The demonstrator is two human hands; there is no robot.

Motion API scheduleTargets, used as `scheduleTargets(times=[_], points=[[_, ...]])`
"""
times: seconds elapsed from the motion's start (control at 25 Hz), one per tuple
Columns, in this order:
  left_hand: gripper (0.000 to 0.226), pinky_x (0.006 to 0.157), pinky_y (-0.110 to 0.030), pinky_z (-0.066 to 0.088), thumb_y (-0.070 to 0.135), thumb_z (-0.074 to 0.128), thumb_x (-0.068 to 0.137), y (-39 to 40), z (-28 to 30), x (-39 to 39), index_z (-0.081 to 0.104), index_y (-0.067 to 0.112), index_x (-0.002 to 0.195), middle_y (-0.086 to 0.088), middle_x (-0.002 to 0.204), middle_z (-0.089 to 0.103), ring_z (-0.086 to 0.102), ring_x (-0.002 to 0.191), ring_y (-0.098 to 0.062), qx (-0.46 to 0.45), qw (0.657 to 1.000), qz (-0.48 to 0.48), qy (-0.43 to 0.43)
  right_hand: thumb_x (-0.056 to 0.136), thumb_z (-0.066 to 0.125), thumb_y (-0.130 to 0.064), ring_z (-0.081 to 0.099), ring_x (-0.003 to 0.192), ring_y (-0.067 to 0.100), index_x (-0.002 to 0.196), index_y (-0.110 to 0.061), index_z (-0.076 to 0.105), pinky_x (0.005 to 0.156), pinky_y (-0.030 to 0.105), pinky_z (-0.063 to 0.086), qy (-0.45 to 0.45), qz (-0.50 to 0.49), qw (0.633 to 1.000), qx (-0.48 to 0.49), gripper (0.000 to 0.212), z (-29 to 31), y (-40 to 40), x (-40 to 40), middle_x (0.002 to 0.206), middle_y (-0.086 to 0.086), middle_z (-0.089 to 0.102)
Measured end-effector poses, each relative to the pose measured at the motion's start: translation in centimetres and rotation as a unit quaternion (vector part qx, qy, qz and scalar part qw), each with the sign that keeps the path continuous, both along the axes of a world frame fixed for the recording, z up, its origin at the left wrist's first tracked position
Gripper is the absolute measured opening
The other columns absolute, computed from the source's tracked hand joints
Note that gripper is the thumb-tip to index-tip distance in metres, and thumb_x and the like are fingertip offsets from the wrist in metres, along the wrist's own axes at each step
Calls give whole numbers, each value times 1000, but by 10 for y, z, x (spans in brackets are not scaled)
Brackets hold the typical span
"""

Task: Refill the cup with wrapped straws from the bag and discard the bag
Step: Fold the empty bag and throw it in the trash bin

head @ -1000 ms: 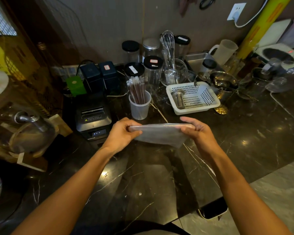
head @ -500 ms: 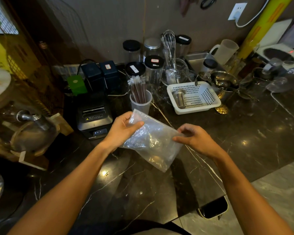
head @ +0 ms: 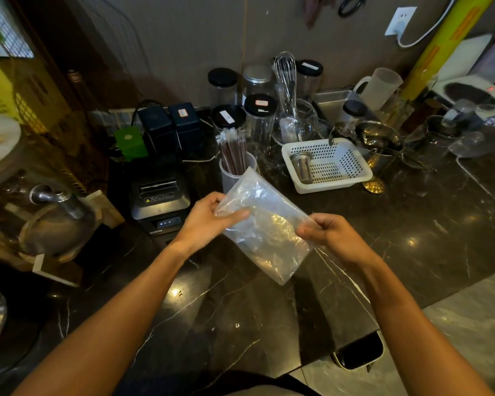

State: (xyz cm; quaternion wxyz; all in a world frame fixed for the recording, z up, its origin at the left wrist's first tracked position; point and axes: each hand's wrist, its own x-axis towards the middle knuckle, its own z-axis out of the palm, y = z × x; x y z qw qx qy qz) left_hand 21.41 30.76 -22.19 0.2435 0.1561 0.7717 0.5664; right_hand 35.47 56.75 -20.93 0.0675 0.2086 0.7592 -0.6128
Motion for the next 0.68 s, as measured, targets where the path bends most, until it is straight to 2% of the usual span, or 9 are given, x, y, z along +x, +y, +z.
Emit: scheduleTargets(times=[0.08, 0.2, 0.28, 0.4, 0.44, 0.56, 0.68], points=[[44, 78, -33, 65, 35, 85, 79, -1, -5, 0, 67, 14, 113, -2, 106, 77, 78, 94, -18, -2, 1000, 7, -21, 95, 72, -17, 73, 103, 33, 97, -7, 78, 90, 43, 59, -10, -15, 1000, -24, 12, -1, 3, 2, 104, 12, 77], [28, 78, -33, 65, 18, 81, 85, 2, -9, 0, 72, 5, 108, -10, 102, 79, 79, 96, -27, 66, 995, 51, -61, 92, 75, -14, 76, 104, 29, 102, -8, 77, 98, 48, 59, -70, 20, 996, -45, 12, -3, 7, 1, 106, 9, 79], [27, 82, -35, 65, 14, 77, 89, 4, -9, 1, 72, 5, 114, -11, 106, 80, 78, 100, -28, 109, 987, 63, -97, 88, 79, -16, 77, 103, 27, 110, -9, 73, 98, 48, 60, -92, 33, 993, -63, 24, -3, 5, 0, 111, 9, 78], [33, 86, -39, 64, 13, 75, 90, 7, -6, 0, 71, 6, 122, -12, 112, 79, 76, 106, -29, 135, 981, 25, -136, 83, 82, -40, 77, 101, 26, 117, -12, 71, 87, 37, 62, -78, 31, 994, -67, 46, 1, -4, -3, 114, 7, 76], [33, 88, -40, 64, 14, 74, 92, 8, -4, 0, 71, 6, 124, -12, 113, 79, 76, 108, -30, 140, 980, 18, -143, 83, 79, -44, 77, 101, 28, 116, -9, 72, 86, 38, 62, -63, 26, 995, -75, 49, 2, -6, -5, 114, 10, 76], [39, 99, -47, 58, 24, 65, 98, 12, 0, 4, 65, 8, 134, -15, 126, 74, 72, 117, -30, 184, 965, 11, -185, 93, 74, -33, 76, 101, 35, 109, 1, 70, 88, 43, 63, -18, 3, 992, -121, 38, 1, -12, -9, 112, 20, 75], [51, 104, -55, 53, 30, 68, 96, 13, -11, 9, 56, 11, 142, -14, 136, 68, 67, 124, -31, 213, 949, -19, -233, 97, 70, -25, 76, 95, 33, 103, -3, 72, 88, 47, 61, 25, -38, 992, -121, 23, -1, -20, -13, 108, 23, 75]])
